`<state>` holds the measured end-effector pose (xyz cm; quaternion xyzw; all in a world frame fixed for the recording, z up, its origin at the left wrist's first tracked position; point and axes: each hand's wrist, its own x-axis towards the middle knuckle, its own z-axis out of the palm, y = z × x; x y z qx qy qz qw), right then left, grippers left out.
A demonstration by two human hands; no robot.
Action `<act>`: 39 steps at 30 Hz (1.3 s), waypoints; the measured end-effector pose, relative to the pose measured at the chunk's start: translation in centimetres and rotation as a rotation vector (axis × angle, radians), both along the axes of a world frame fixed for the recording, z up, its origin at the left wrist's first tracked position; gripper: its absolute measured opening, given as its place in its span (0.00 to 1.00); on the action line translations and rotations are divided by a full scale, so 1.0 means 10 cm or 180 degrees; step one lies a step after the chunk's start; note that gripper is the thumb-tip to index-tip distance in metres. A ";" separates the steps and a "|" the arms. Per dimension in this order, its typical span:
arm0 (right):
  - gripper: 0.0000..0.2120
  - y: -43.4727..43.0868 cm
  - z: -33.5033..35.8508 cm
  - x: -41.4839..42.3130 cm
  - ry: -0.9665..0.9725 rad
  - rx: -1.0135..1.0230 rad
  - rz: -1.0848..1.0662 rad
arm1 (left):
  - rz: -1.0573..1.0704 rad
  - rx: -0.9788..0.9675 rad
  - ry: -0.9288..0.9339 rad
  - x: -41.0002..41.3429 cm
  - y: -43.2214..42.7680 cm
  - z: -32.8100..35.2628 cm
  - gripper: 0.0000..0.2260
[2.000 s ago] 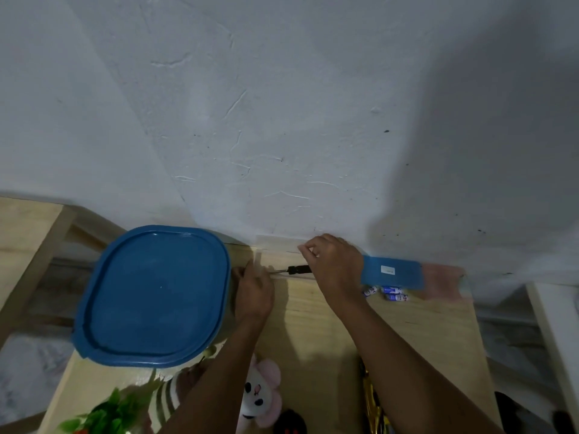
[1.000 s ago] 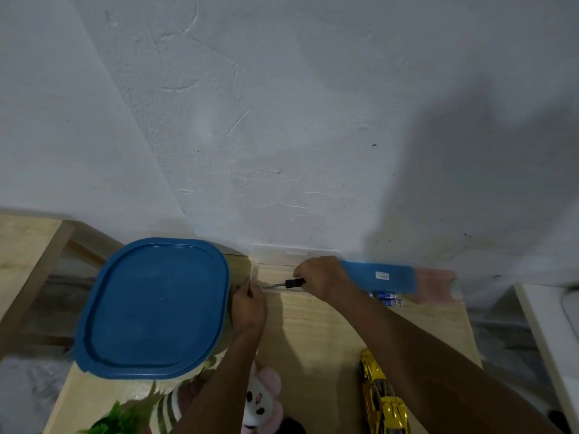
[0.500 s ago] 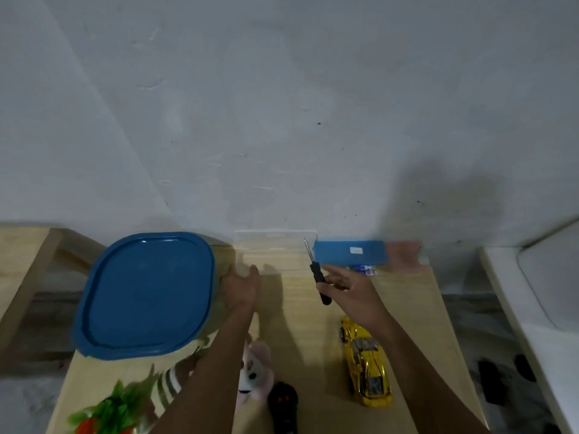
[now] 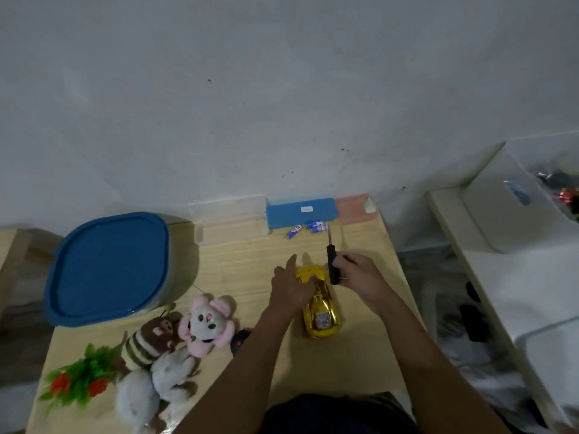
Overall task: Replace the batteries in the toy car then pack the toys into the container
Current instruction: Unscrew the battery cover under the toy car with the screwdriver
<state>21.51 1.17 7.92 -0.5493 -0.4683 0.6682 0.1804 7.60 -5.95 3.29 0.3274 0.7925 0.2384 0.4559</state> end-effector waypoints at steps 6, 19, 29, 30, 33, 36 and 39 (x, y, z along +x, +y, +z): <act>0.08 0.08 -0.12 0.23 -0.0275 -0.0293 -0.0247 | -0.0354 -0.0605 0.0464 0.49 -0.06 -0.13 0.48; 0.09 0.15 -0.12 0.38 -0.0342 0.0037 0.0324 | 0.1125 -0.0063 -0.2380 0.16 -0.09 0.29 0.28; 0.06 0.11 0.42 -0.04 0.0452 0.1262 0.0840 | 0.1570 0.0818 -0.3181 0.03 -0.09 0.82 0.23; 0.08 0.10 0.46 -0.06 0.0508 0.1290 0.0896 | 0.1579 0.0860 -0.3182 0.01 -0.10 0.84 0.22; 0.11 0.11 0.51 -0.10 0.0484 0.1459 0.1095 | 0.1660 0.0893 -0.3176 0.00 -0.13 0.92 0.22; 0.10 0.10 0.51 -0.14 0.0377 0.1627 0.1316 | 0.1707 0.0901 -0.2984 -0.01 -0.16 0.96 0.23; 0.09 0.07 0.55 -0.18 0.0345 0.1719 0.1461 | 0.1635 0.0945 -0.2788 -0.02 -0.17 0.99 0.19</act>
